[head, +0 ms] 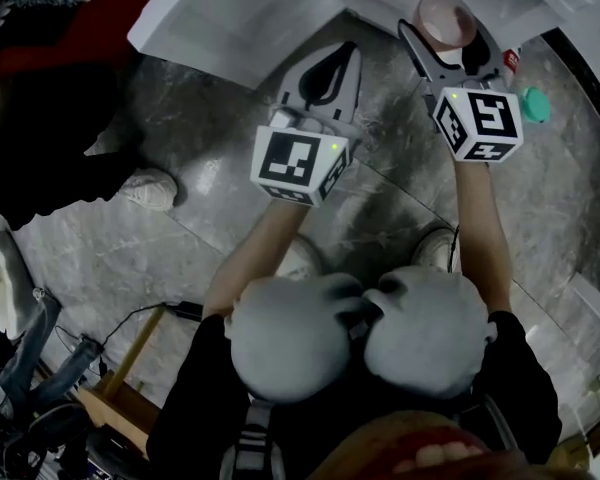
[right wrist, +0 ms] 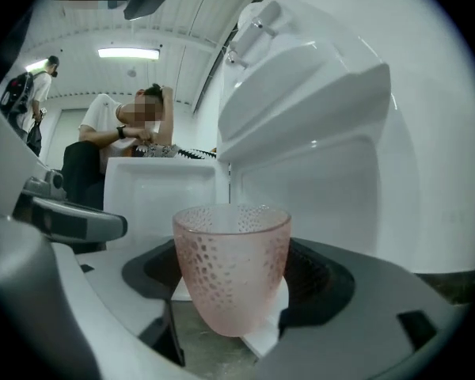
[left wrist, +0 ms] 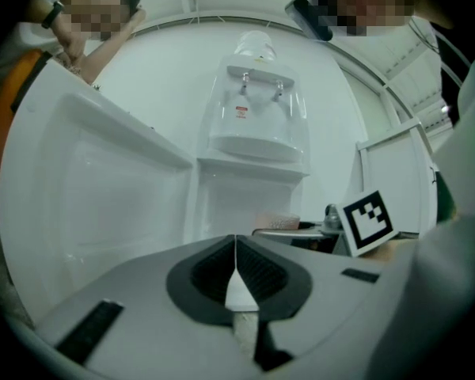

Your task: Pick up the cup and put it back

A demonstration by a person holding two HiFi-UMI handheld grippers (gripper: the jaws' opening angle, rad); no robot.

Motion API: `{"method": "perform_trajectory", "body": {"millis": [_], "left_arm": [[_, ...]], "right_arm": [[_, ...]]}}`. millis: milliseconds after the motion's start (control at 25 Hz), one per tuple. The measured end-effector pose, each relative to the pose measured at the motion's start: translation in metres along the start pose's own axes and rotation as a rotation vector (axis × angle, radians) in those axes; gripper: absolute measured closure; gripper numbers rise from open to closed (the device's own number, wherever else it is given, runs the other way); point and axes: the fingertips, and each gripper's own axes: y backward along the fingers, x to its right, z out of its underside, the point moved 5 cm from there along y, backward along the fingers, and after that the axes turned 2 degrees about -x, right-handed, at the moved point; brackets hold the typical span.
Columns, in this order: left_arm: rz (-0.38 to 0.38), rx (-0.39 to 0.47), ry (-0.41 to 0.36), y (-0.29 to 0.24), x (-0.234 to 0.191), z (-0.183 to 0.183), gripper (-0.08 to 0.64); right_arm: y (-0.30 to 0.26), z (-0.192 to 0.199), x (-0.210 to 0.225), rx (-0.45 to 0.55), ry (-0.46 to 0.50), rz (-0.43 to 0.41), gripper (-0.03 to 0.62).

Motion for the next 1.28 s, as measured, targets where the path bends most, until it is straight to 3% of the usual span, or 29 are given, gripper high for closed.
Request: {"method": "perform_trajectory", "body": {"millis": [160,280,920,1080,1280], "left_arm": [[0.005,0.022,-0.003,0.007,0.006,-0.010,0.546],[0.002,0.038,-0.007,0.010,0.007,-0.018,0.546],[-0.020,0.038,-0.040,0.015,-0.004,-0.021,0.546],[-0.003,0.029,-0.081,0.014,-0.012,-0.036,0.546],[0.059,0.035,-0.155,0.018,-0.016,-0.073,0.546]], "right_arm": [[0.037,-0.028,-0.021,-0.036,-0.060,-0.016,0.207],[0.053,-0.045,-0.040,-0.023,-0.041,-0.050,0.207],[0.042,-0.054,-0.056,-0.046,0.001,-0.185,0.207],[0.042,-0.072,-0.048,-0.054,0.010,-0.246,0.207],[0.051,-0.110,-0.050,-0.067,0.110,-0.267,0.207]]}}
